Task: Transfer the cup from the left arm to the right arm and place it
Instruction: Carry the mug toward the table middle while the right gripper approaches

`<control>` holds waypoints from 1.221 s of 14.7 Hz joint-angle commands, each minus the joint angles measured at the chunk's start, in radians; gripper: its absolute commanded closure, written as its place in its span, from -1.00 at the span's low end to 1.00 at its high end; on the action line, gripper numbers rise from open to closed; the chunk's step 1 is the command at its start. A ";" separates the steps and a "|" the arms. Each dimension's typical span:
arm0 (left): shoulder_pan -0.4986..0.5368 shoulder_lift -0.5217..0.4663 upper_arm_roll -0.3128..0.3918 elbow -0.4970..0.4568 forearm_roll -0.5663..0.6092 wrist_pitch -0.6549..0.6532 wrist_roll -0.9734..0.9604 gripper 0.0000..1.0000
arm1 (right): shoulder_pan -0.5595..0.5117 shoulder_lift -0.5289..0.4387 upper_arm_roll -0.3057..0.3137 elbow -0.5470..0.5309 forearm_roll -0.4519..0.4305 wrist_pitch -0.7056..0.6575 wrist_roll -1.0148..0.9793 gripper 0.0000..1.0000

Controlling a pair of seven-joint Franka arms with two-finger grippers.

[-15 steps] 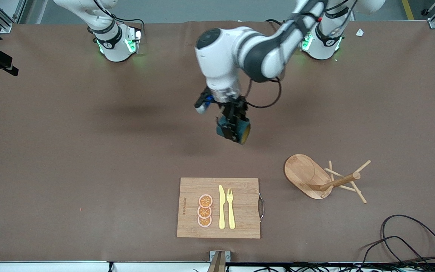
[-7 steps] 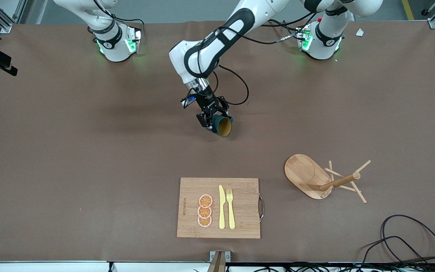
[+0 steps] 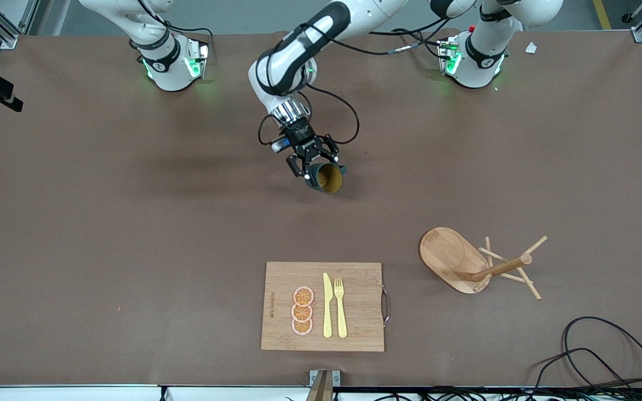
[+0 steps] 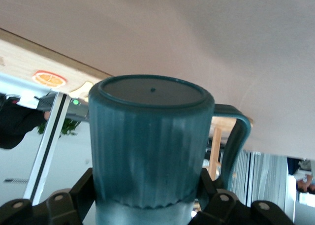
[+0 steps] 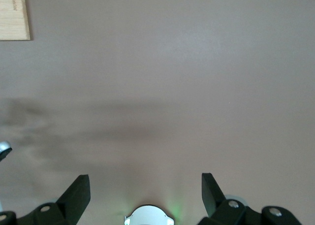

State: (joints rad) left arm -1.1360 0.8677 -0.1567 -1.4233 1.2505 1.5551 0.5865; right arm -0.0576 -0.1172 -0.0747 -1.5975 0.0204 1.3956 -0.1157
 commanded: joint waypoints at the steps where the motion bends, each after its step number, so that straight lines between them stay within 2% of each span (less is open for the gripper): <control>1: -0.068 0.079 0.038 0.076 0.047 -0.064 0.009 0.50 | -0.025 0.060 0.006 0.001 0.001 0.006 -0.004 -1.00; 5: -0.132 0.141 0.083 0.128 0.063 -0.137 0.006 0.58 | -0.065 0.164 0.006 0.019 0.015 0.069 -0.012 -1.00; 7: -0.153 0.160 0.103 0.150 0.063 -0.142 0.007 0.56 | -0.100 0.229 0.006 0.021 0.032 0.103 -0.016 -1.00; 10: -0.154 0.185 0.104 0.175 0.064 -0.135 0.004 0.62 | -0.081 0.246 0.010 0.018 0.032 0.184 -0.021 -1.00; 15: -0.162 0.246 0.106 0.184 0.093 -0.116 -0.068 0.60 | -0.064 0.300 0.010 0.014 0.035 0.229 -0.005 -1.00; 18: -0.165 0.278 0.108 0.198 0.093 -0.109 -0.077 0.55 | -0.042 0.332 0.012 0.011 0.036 0.238 0.082 -1.00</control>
State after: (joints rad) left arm -1.2866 1.1087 -0.0618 -1.2765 1.3244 1.4508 0.5071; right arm -0.1180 0.1878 -0.0627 -1.5919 0.0439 1.6256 -0.0982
